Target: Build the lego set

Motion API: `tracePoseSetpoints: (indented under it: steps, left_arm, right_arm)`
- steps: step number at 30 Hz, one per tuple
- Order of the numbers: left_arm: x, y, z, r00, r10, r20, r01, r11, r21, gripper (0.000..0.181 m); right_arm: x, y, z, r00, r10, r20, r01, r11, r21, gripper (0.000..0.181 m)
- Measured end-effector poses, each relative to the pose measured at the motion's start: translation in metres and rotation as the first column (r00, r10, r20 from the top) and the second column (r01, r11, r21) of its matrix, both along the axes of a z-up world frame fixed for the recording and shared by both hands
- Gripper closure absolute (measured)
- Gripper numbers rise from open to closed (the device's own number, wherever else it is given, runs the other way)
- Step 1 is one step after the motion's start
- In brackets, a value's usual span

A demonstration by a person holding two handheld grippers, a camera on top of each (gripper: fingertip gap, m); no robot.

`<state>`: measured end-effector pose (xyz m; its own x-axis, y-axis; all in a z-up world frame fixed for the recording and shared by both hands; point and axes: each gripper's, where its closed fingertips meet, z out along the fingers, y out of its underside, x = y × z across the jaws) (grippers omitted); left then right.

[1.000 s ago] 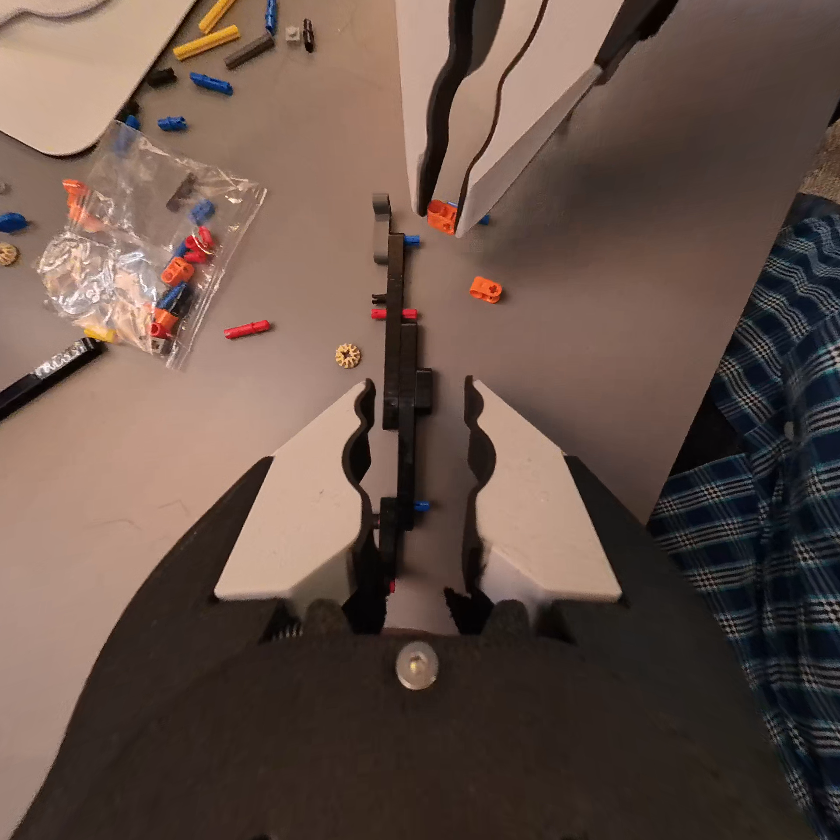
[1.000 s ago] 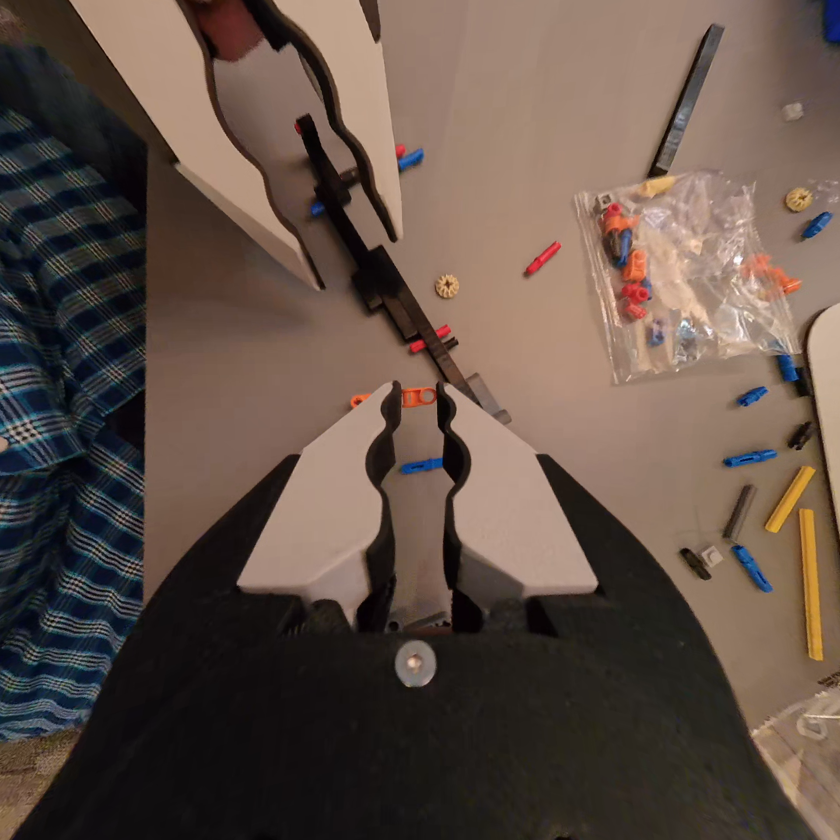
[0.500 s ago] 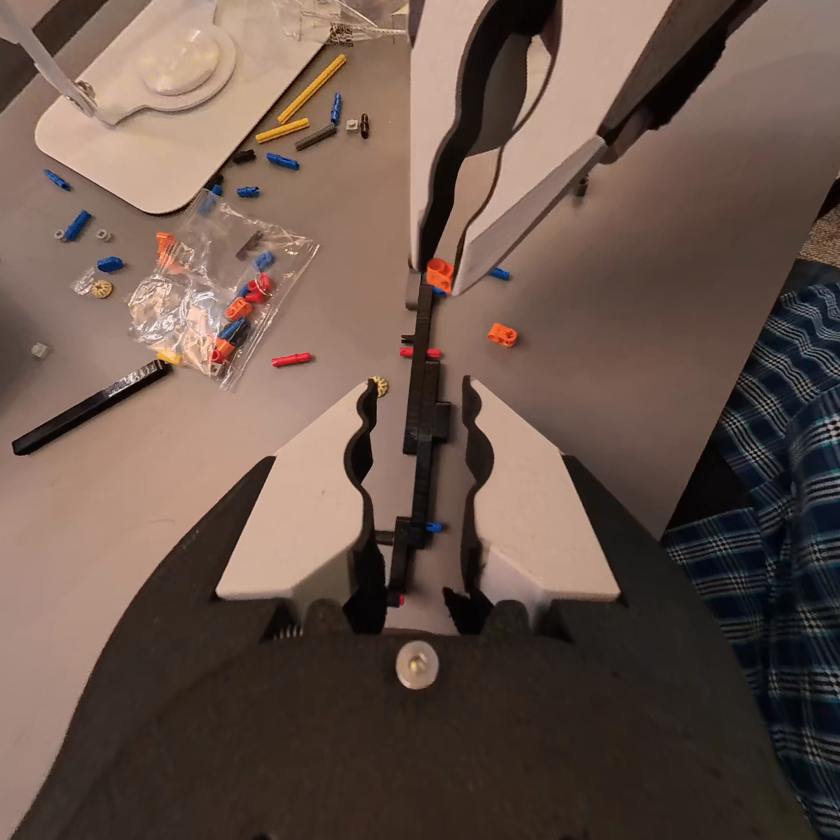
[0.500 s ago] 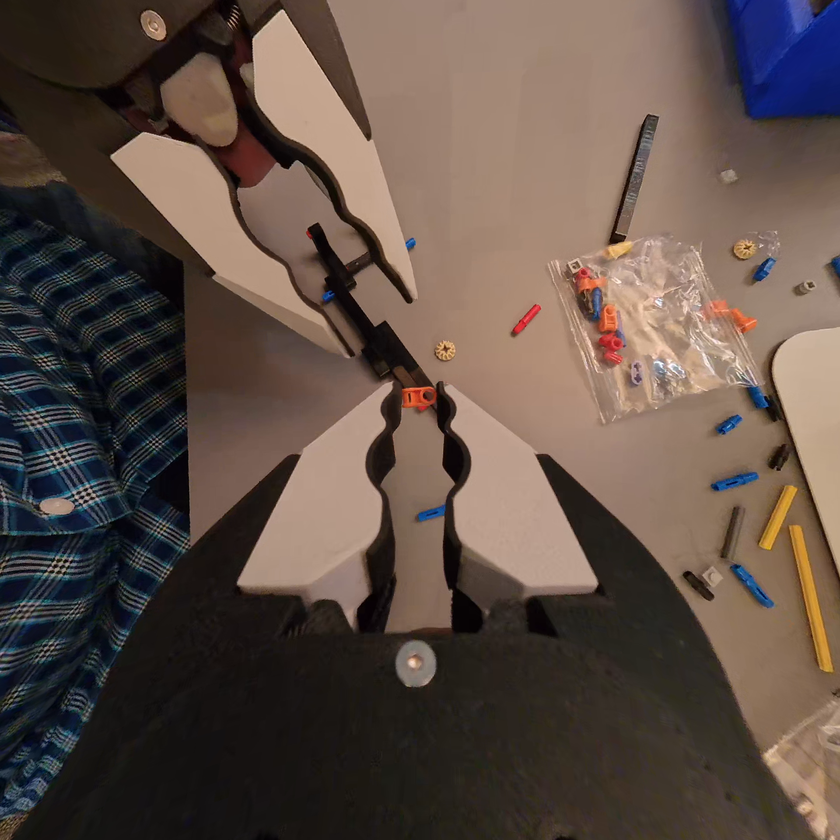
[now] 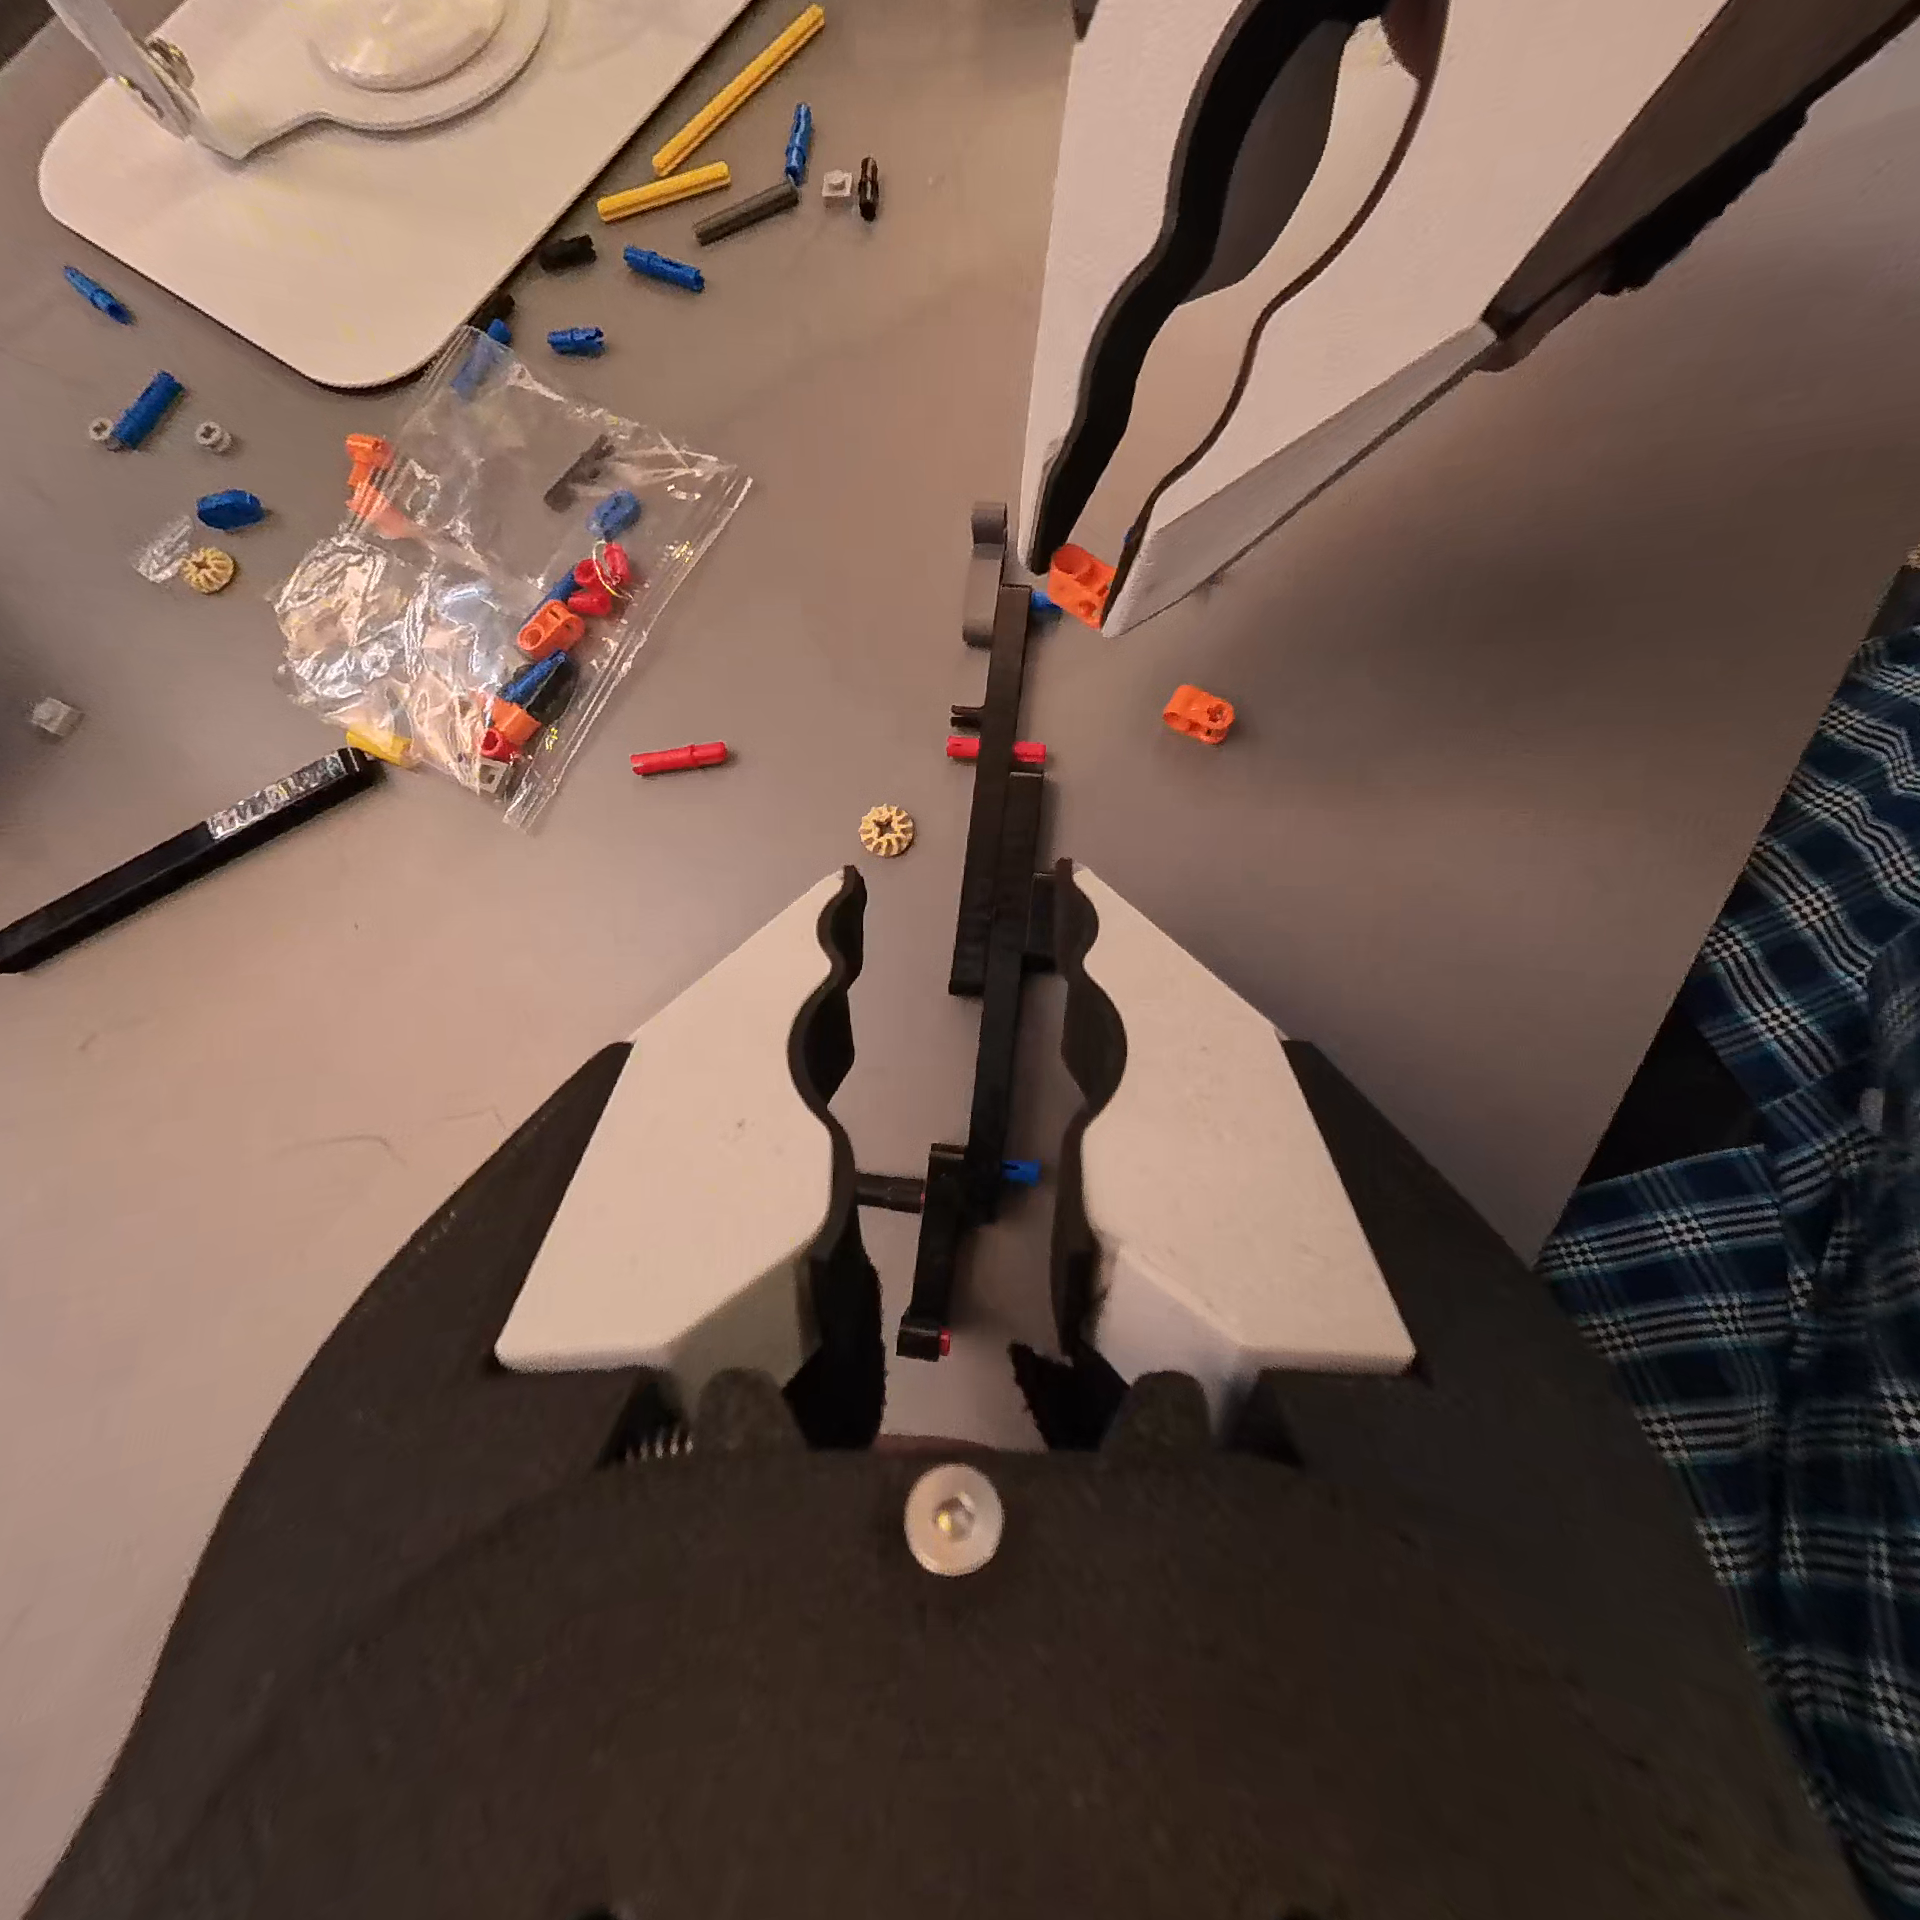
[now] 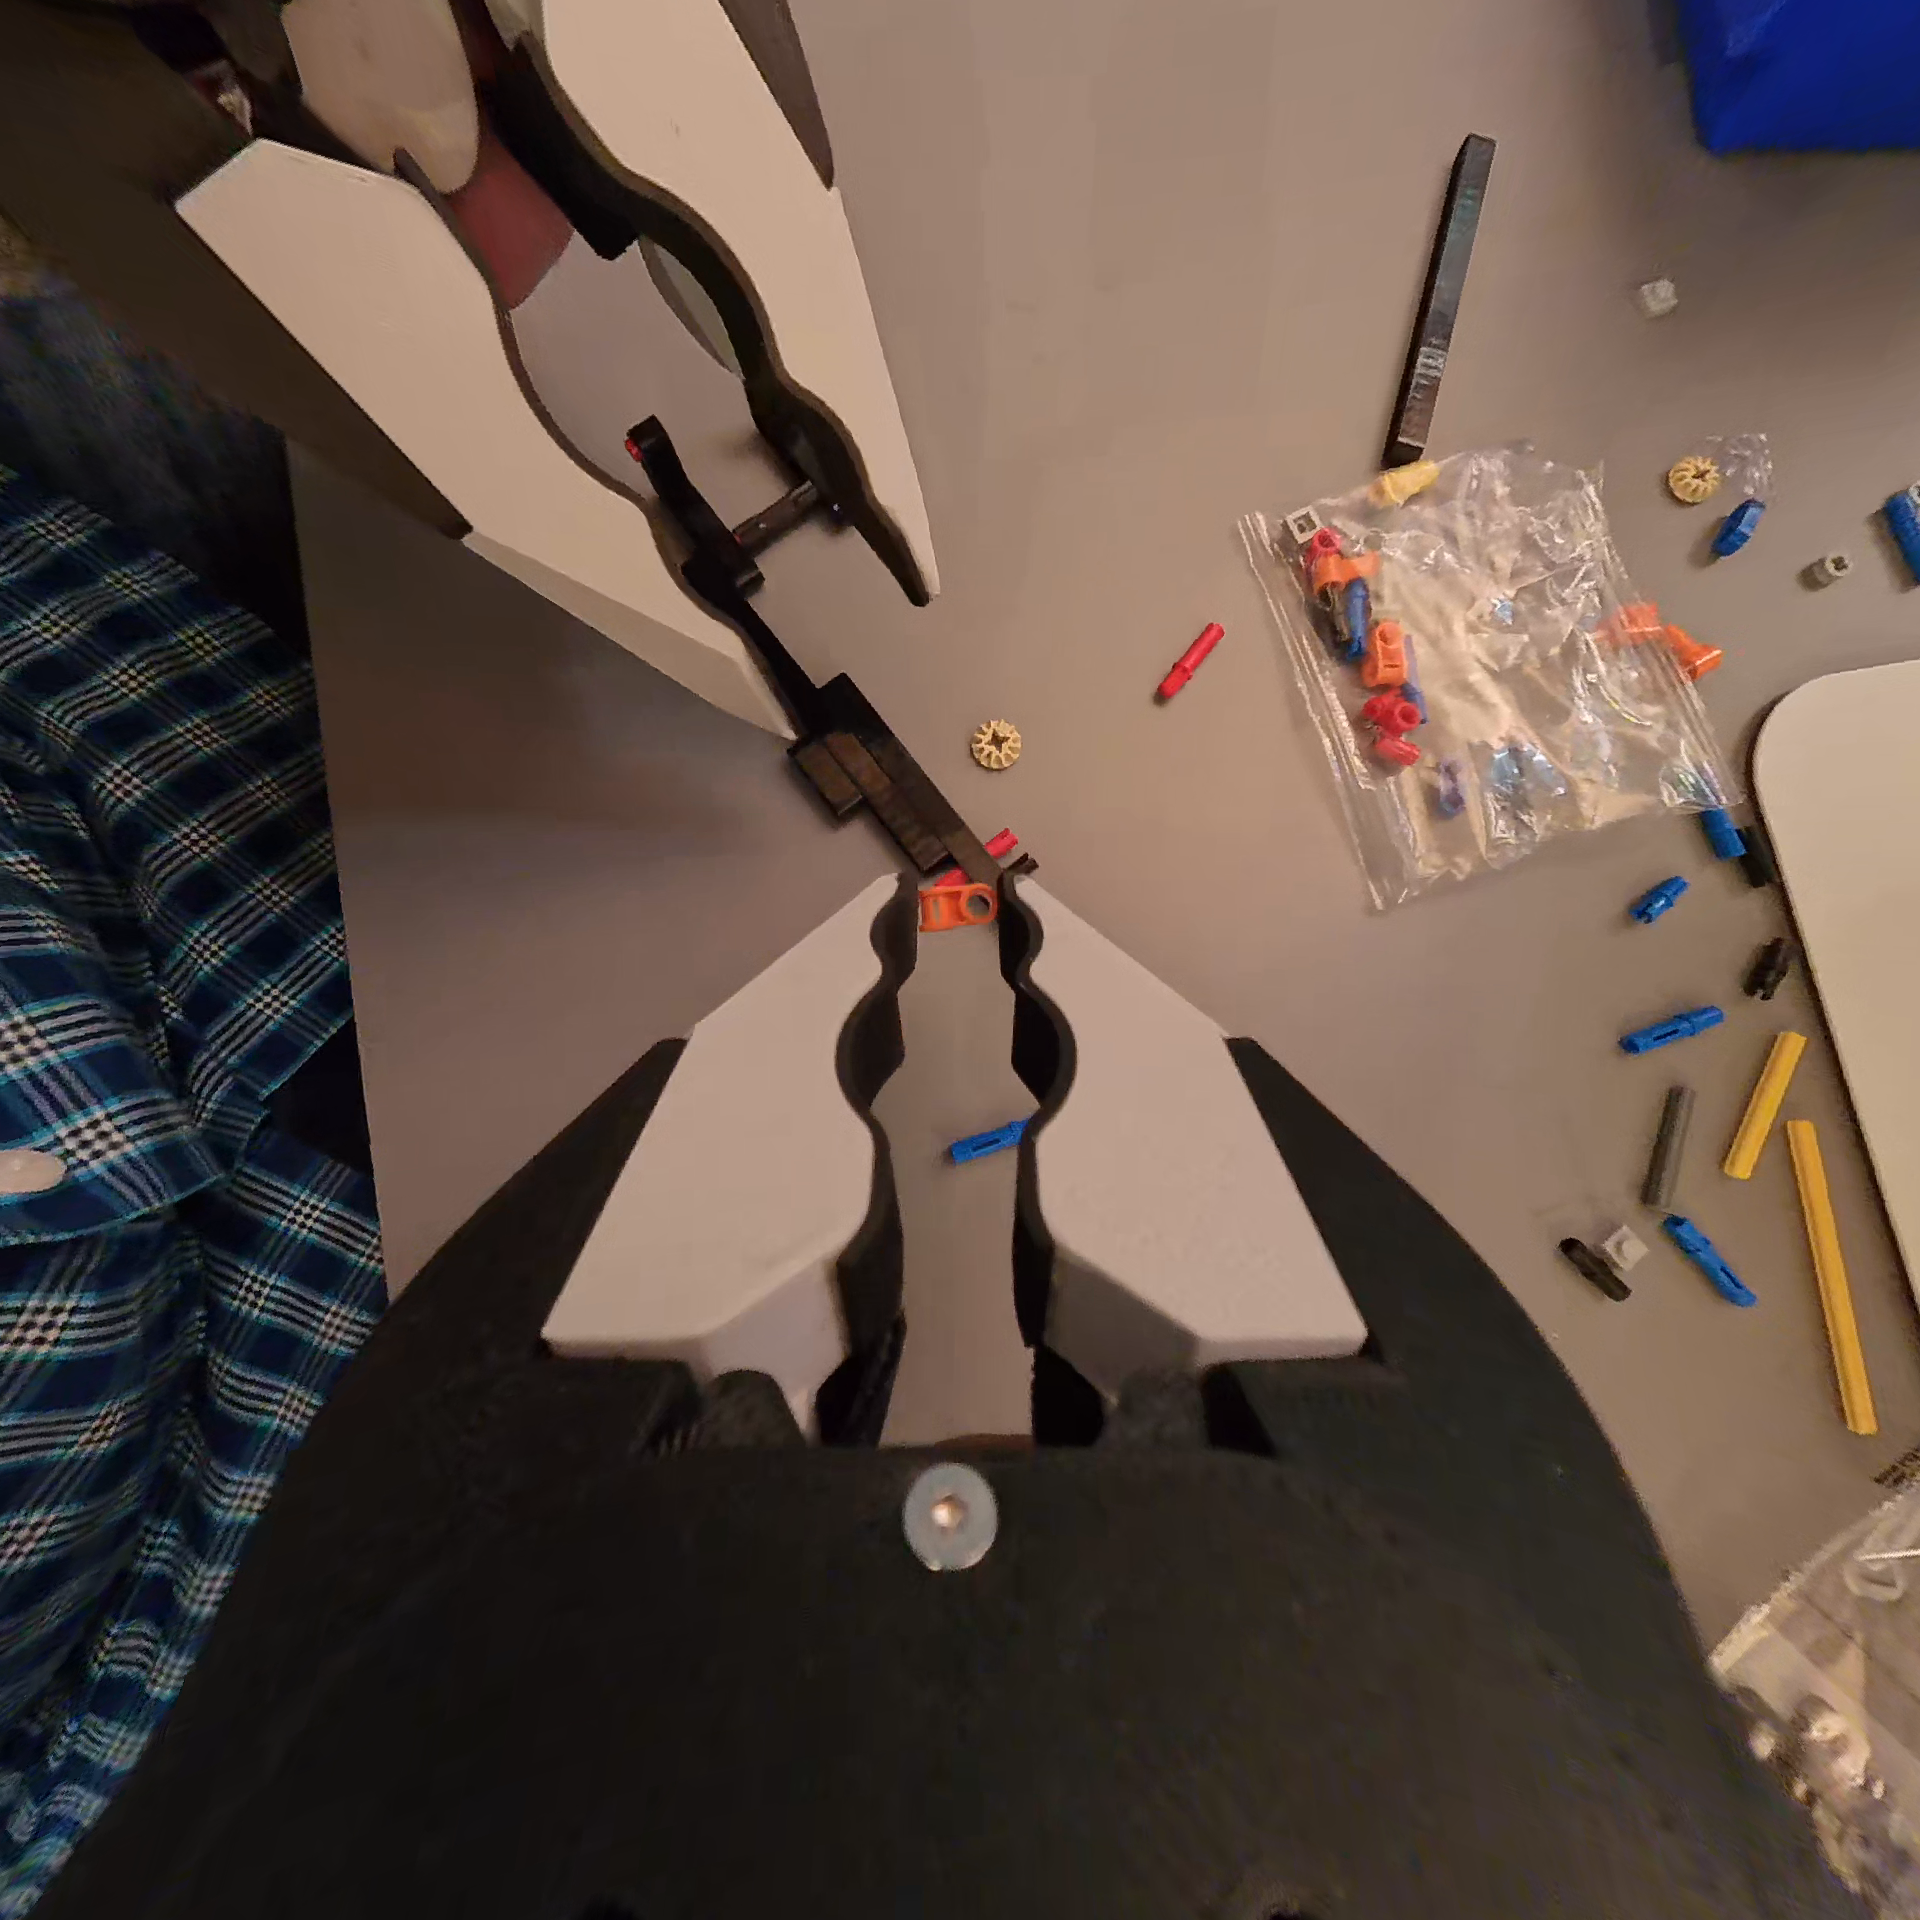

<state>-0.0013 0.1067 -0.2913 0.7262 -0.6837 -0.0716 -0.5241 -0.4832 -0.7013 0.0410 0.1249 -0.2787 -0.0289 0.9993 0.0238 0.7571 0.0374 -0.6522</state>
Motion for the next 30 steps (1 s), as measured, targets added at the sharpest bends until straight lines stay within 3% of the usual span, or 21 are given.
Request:
tracePoseSetpoints:
  steps: [14,19,22,26,30]
  left_arm:
    - [-0.007,0.004,0.007,0.998,0.034,0.058,-0.034,0.999,-0.005,0.147]
    - [0.004,0.002,0.022,0.975,0.033,0.222,-0.026,0.999,-0.036,0.145]
    - [0.010,0.002,0.038,0.919,0.049,0.391,-0.023,0.997,-0.072,0.146]
    - [0.009,0.004,0.048,0.892,0.047,0.449,-0.023,0.998,-0.058,0.156]
    - [0.020,0.002,0.061,0.816,0.035,0.577,0.013,0.997,-0.079,0.154]
  right_arm:
    - [-0.005,0.009,0.020,0.992,-0.024,-0.121,0.034,0.997,0.075,0.168]
    - [-0.009,0.009,0.040,0.972,-0.007,-0.235,0.043,0.988,0.151,0.168]
    - [-0.011,0.008,0.052,0.959,0.027,-0.282,0.039,0.973,0.226,0.168]
    - [-0.015,0.004,0.061,0.944,0.079,-0.319,0.021,0.954,0.299,0.168]
    - [-0.017,-0.001,0.061,0.943,0.136,-0.302,-0.016,0.930,0.368,0.168]
